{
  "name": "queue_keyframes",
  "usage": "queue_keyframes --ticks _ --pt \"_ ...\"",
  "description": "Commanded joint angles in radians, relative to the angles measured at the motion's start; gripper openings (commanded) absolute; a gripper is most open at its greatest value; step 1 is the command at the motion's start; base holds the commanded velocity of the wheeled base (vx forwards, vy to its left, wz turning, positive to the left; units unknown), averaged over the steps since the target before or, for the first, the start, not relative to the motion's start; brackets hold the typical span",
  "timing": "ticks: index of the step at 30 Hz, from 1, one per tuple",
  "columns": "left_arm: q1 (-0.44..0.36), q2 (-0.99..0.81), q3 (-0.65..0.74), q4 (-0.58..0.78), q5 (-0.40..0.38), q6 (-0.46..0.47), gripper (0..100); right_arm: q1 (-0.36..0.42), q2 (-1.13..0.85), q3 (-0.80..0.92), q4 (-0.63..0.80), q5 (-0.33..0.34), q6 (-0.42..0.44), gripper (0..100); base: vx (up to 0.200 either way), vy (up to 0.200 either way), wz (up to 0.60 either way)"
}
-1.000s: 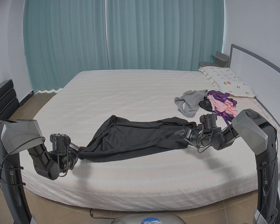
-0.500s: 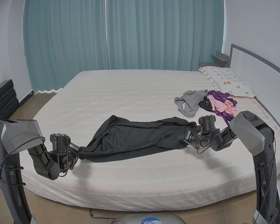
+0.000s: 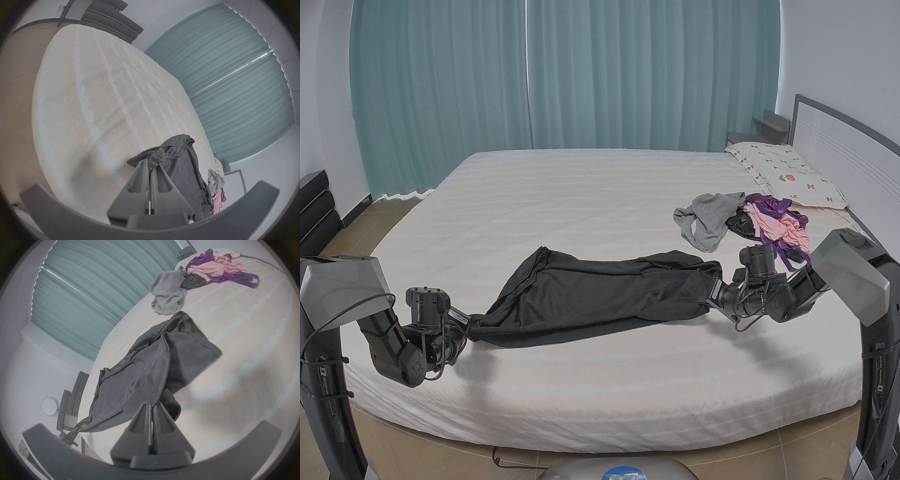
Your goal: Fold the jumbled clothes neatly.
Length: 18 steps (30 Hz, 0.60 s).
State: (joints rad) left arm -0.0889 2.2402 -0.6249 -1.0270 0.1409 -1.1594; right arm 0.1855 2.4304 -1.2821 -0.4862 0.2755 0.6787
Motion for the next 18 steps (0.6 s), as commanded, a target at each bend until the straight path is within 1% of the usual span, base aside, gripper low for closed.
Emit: queue_keyframes --ticks 1,8,12,18 --pt "0.000 -0.045 0.025 0.001 0.000 0.017 0 -0.035 -0.186 0.170 -0.009 0.008 0.008 0 0.000 0.000 0.00" --pt "-0.014 -0.087 0.051 0.015 -0.001 0.072 0 -0.069 -0.376 0.402 -0.009 0.033 0.008 0 0.000 0.000 0.00" --pt "-0.043 -0.114 0.108 0.016 -0.001 0.170 0 -0.078 -0.473 0.538 -0.006 0.031 -0.001 0 0.000 0.000 0.00" --pt "-0.101 -0.133 0.171 0.041 0.003 0.247 0 -0.098 -0.527 0.658 -0.002 0.030 -0.016 0 0.000 0.000 0.00"
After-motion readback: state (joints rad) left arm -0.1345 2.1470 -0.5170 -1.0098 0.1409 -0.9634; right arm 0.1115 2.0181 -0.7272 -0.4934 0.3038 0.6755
